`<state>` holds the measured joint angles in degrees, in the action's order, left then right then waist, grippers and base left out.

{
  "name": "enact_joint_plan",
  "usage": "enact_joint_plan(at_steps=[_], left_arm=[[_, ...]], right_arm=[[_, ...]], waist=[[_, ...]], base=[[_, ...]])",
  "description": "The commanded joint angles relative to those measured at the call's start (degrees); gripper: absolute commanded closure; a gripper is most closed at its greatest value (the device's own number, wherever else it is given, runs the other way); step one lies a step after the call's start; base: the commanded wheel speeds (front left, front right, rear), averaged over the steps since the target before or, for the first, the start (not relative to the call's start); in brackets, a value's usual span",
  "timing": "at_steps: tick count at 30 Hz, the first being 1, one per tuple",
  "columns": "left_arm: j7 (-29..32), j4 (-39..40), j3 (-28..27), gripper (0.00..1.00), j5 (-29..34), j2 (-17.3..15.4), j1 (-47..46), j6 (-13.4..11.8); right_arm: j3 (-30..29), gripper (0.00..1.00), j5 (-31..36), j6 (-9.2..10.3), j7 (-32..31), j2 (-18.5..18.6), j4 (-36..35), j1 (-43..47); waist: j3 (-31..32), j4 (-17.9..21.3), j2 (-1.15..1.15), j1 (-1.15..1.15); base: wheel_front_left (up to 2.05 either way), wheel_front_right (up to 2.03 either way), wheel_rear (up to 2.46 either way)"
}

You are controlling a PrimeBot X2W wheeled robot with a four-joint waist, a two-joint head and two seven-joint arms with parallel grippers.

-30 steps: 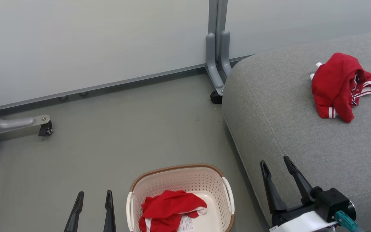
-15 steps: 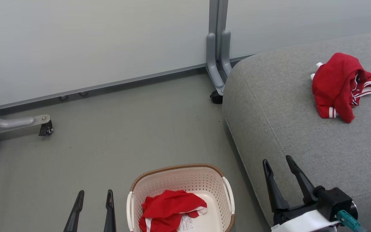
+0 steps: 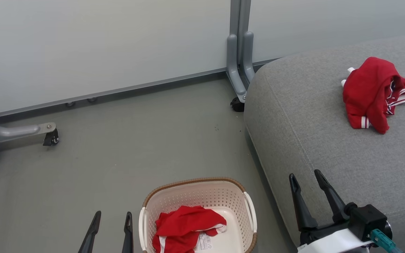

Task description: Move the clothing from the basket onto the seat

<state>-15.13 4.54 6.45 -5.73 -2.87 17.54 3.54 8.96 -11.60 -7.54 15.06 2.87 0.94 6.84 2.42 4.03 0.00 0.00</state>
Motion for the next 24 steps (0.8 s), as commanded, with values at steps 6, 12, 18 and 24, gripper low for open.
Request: enact_joint_plan(at_steps=[6, 12, 18, 24], left_arm=[[-0.02, -2.38, 2.06, 0.0, 2.52, -0.13, -1.97, 2.18], [-0.02, -8.14, 7.18, 0.0, 5.41, -2.24, -8.85, 3.56], [-0.02, -16.55, 13.9, 0.0, 7.99, -4.72, -20.73, 3.92], [-0.01, -26.33, 23.1, 0.0, 8.78, -7.23, -33.85, 4.01]], right_arm=[[-1.18, 0.0, 0.96, 0.1, 0.18, 0.03, -0.84, -0.41], [-2.37, 0.0, 1.8, 0.09, 0.18, 0.25, -2.7, -3.19], [-4.99, 0.0, 2.57, 0.1, 0.18, 0.31, -5.26, -7.85], [-8.71, 0.0, 2.52, 0.1, 0.18, 0.13, -8.6, -12.77]], waist=[[-2.39, 0.34, 0.0, 0.0], [-8.09, 0.74, 0.0, 0.0], [-16.77, 1.18, 0.0, 0.0], [-26.29, 2.29, 0.0, 0.0]], base=[[0.0, 0.0, 0.0], [0.0, 0.0, 0.0], [0.0, 0.0, 0.0], [0.0, 0.0, 0.0]])
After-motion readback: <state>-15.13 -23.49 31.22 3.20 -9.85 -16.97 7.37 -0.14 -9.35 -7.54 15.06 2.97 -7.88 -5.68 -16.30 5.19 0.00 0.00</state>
